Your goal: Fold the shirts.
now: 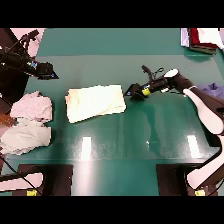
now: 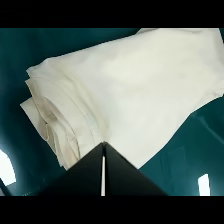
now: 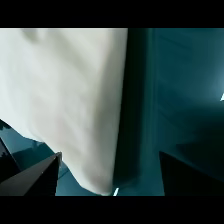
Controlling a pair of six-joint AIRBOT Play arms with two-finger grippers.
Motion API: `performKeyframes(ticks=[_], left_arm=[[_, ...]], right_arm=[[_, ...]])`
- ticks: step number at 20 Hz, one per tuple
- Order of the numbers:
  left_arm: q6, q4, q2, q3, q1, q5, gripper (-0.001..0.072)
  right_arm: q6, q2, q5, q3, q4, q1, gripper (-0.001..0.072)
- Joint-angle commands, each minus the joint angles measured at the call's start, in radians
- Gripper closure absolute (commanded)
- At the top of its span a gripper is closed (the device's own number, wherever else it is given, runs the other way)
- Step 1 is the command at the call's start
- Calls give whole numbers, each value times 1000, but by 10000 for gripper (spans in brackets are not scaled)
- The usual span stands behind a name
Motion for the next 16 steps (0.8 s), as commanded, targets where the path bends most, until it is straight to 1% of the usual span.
performKeyframes(ticks=[1,2,3,4,5,6,7,8,9,11,12,14,16], left_arm=[[1,-5,1,-5,0,10,687],[1,-5,1,-5,0,10,687],[1,-5,1,-5,0,10,687],[1,-5,1,-5,0,7,687],[1,-5,1,-5,0,1,687],[1,-5,1,-5,0,-5,687],[1,-5,1,-5,0,-9,687],[1,-5,1,-5,0,-9,687],[1,-5,1,-5,0,-10,687],[0,-17,1,-5,0,-19,687],[0,-29,1,-5,0,-21,687],[0,-39,1,-5,-10,-23,688],[0,-39,1,-5,-54,-5,688]], right_arm=[[-16,-113,-12,103,149,81,3],[-16,-142,-9,141,172,110,11],[-16,-170,-5,180,179,139,54],[-16,-189,-8,206,179,164,80],[-16,-201,-18,224,179,185,178],[-20,-204,-31,233,179,200,234],[-36,-203,-44,235,180,210,363],[-66,-200,-45,235,187,213,569],[-96,-193,-40,235,192,212,698],[-106,-156,-34,234,169,189,699],[-99,-122,-32,234,114,165,699],[-32,-28,-20,234,-49,83,699],[11,79,36,234,-212,-41,699]])
